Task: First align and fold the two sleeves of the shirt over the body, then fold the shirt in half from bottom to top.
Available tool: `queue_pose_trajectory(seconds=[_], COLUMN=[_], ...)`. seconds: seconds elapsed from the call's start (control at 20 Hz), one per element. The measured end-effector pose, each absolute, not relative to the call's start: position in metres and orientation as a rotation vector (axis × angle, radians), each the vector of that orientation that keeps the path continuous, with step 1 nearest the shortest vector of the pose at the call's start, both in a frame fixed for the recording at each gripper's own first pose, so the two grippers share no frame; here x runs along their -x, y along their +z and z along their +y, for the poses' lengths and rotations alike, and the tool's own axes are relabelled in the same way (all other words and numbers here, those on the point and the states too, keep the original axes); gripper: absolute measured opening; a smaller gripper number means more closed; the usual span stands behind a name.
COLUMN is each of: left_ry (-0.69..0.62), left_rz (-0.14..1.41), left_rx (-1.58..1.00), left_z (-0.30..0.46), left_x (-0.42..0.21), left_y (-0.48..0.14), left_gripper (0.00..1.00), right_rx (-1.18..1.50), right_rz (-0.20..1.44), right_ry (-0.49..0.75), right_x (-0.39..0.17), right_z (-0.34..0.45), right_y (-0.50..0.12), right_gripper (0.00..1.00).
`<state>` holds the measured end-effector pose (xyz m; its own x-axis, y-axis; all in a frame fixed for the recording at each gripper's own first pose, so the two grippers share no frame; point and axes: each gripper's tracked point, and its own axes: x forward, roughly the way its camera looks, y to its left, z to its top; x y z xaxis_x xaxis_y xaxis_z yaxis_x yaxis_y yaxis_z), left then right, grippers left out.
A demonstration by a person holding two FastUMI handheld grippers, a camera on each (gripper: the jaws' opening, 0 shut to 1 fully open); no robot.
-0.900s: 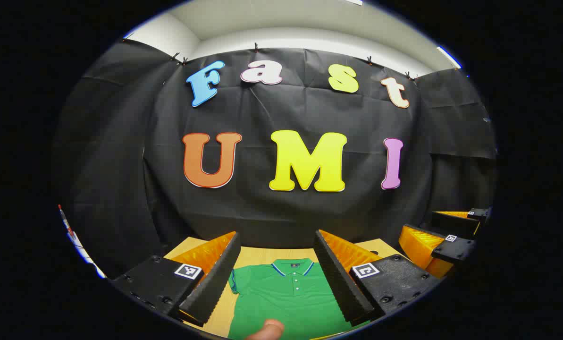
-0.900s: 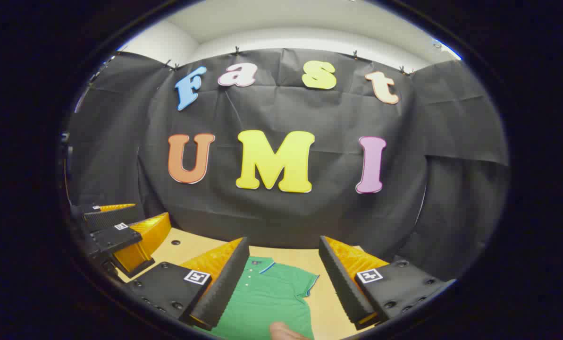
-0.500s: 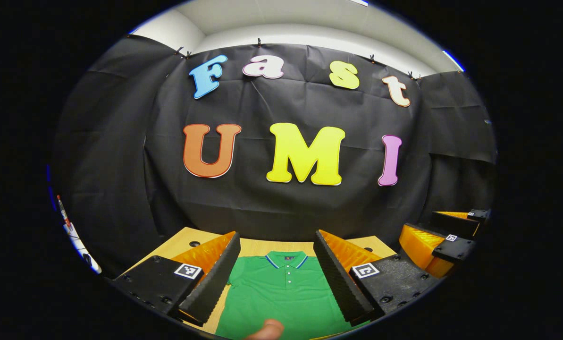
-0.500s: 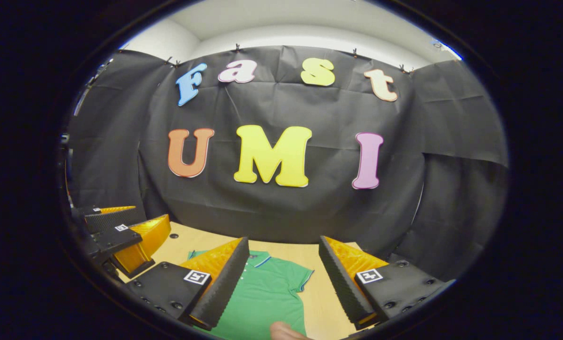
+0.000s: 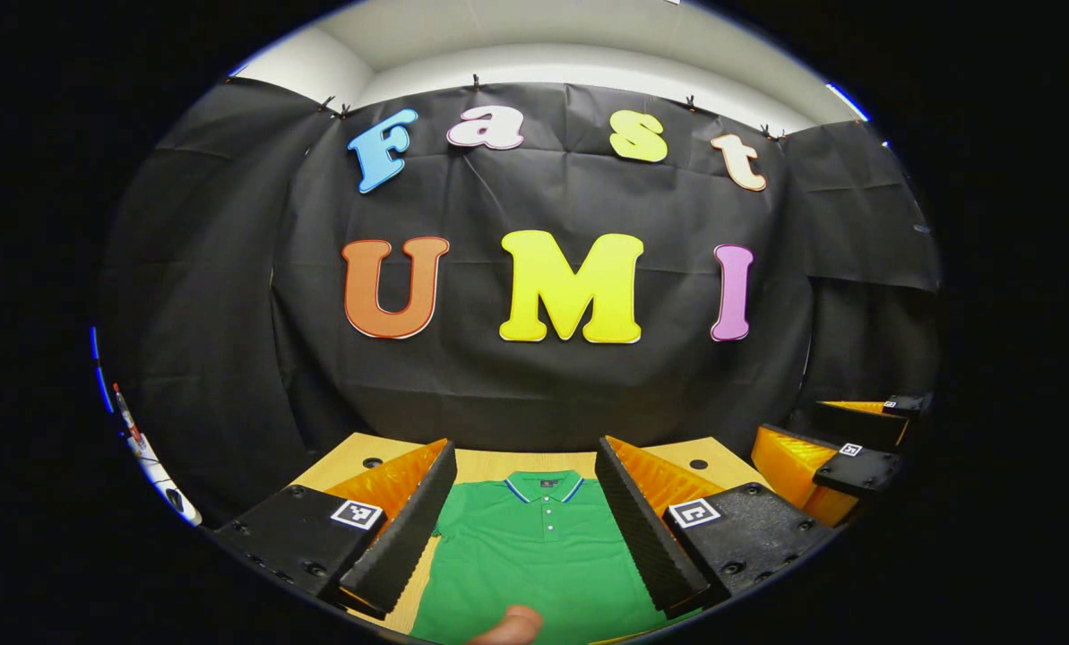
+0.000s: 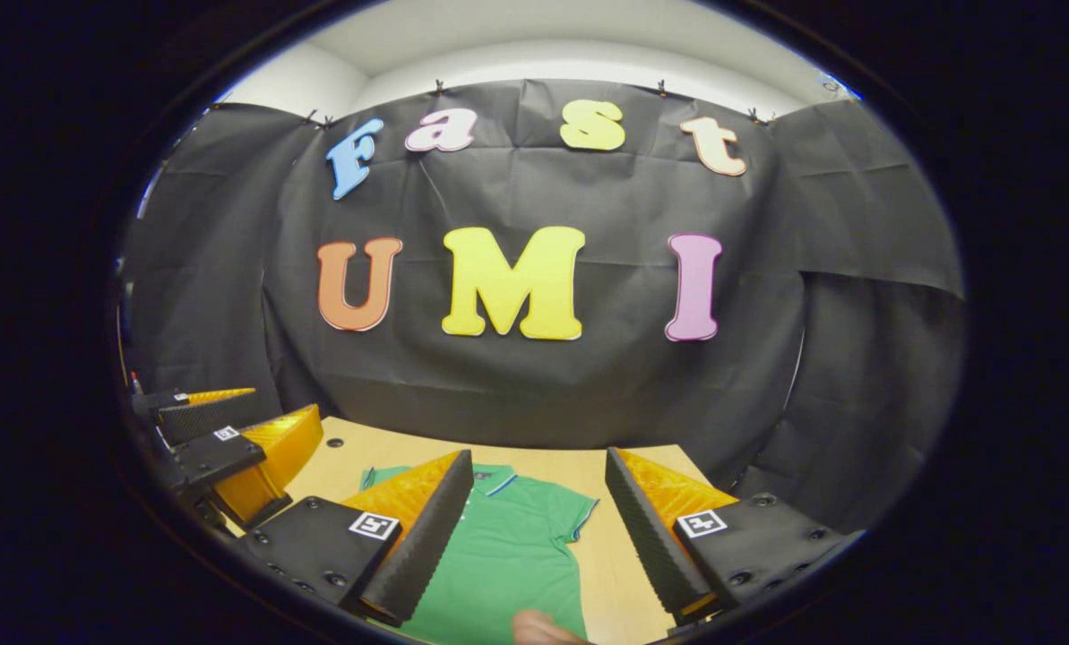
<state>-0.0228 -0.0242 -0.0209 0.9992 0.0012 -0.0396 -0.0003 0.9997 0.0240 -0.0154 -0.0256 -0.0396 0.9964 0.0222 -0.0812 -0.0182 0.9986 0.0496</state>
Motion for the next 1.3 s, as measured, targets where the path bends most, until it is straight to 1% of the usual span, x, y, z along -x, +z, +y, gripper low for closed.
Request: queue_pose_trajectory(seconds=[0.05,0.1,0.3,0.35,0.4,0.45,0.5,0.55,0.75,0.9,0.95,1.0,1.05,1.1,1.15,1.25,1.3], left_ry=[0.004,0.006,0.026,0.038,0.045,0.052,0.054,0.058,0.093,0.159,0.179,0.186,0.196,0.201,0.206,0.211,0.216], left_rz=[0.043,0.045,0.044,0.036,0.027,0.021,0.016,0.017,0.063,0.075,0.068,0.059,0.058,0.066,0.071,0.064,0.059], left_rx=[-0.023,-0.026,-0.043,-0.051,-0.055,-0.055,-0.050,-0.044,-0.053,-0.080,-0.086,-0.086,-0.090,-0.094,-0.100,-0.119,-0.123], left_z=[-0.024,-0.025,-0.026,-0.024,-0.024,-0.025,-0.027,-0.029,-0.037,-0.037,-0.038,-0.040,-0.041,-0.041,-0.040,-0.037,-0.034], left_x=[0.022,0.021,0.014,0.012,0.010,0.008,0.006,0.003,-0.004,-0.004,-0.003,-0.003,-0.002,-0.002,-0.001,0.002,0.001], left_y=[-0.022,-0.023,-0.022,-0.020,-0.018,-0.016,-0.016,-0.017,-0.038,-0.047,-0.048,-0.049,-0.051,-0.055,-0.057,-0.056,-0.056], left_gripper=[1.00,1.00,1.00,1.00,1.00,1.00,1.00,1.00,1.00,1.00,1.00,1.00,1.00,1.00,1.00,1.00,1.00], right_rx=[-0.051,-0.055,-0.068,-0.067,-0.064,-0.064,-0.062,-0.058,-0.065,-0.109,-0.133,-0.151,-0.159,-0.163,-0.160,-0.144,-0.143], right_rz=[0.085,0.088,0.120,0.126,0.134,0.143,0.155,0.169,0.247,0.322,0.366,0.396,0.431,0.463,0.492,0.519,0.525], right_ry=[0.022,0.023,0.030,0.028,0.022,0.018,0.012,0.008,-0.014,-0.013,-0.013,-0.016,-0.024,-0.035,-0.043,-0.059,-0.063], right_x=[0.014,0.011,-0.012,-0.021,-0.031,-0.043,-0.055,-0.069,-0.135,-0.182,-0.204,-0.217,-0.229,-0.240,-0.251,-0.270,-0.277], right_z=[-0.027,-0.029,-0.036,-0.041,-0.046,-0.051,-0.055,-0.061,-0.086,-0.102,-0.109,-0.113,-0.118,-0.124,-0.127,-0.132,-0.131], right_y=[-0.041,-0.042,-0.057,-0.062,-0.067,-0.073,-0.081,-0.090,-0.134,-0.175,-0.197,-0.214,-0.232,-0.249,-0.264,-0.288,-0.295], right_gripper=[0.94,0.96,0.96,0.94,0.96,0.94,0.96,0.96,0.96,0.96,0.94,0.94,0.97,0.94,0.97,0.97,0.94])
